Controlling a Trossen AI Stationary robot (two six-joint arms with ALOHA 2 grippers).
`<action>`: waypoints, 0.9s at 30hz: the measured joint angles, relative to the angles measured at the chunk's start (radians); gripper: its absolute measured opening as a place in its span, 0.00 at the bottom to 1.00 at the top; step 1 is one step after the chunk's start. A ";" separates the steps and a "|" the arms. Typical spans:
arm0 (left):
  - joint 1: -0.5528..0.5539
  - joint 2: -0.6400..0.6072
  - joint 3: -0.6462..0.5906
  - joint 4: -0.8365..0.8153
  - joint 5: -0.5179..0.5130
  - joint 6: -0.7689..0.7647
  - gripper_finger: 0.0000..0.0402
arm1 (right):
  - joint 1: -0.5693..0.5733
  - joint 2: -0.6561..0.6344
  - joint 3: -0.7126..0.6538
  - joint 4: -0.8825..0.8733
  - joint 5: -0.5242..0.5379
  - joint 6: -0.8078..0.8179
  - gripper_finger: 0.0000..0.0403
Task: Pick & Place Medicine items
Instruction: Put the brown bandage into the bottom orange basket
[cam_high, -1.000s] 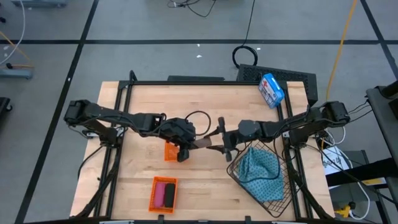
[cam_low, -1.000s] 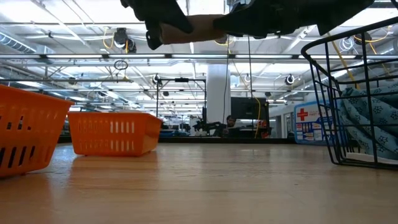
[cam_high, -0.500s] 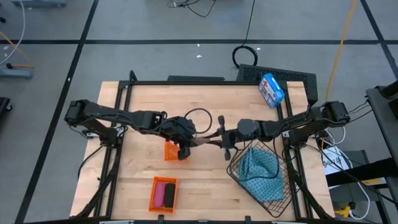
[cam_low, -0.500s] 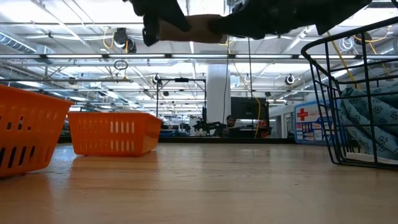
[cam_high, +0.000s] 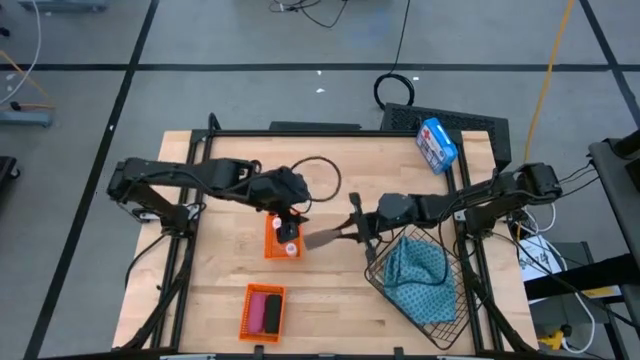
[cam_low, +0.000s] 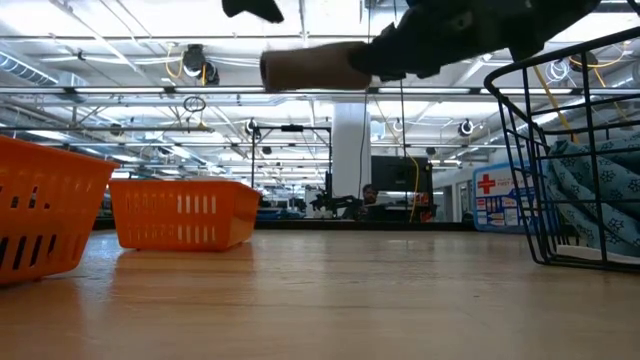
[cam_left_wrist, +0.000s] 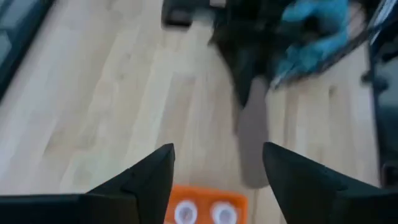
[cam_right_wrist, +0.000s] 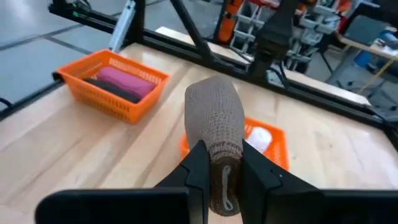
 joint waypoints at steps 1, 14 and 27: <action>0.002 0.016 0.011 -0.028 0.005 0.006 0.63 | -0.002 0.001 0.000 0.003 -0.002 0.002 0.09; 0.004 0.344 0.287 -0.219 0.067 0.105 0.61 | -0.022 -0.001 0.004 0.004 0.006 0.040 0.09; 0.000 0.379 0.307 -0.205 0.091 0.069 0.61 | -0.031 -0.001 0.004 -0.005 0.014 0.042 0.09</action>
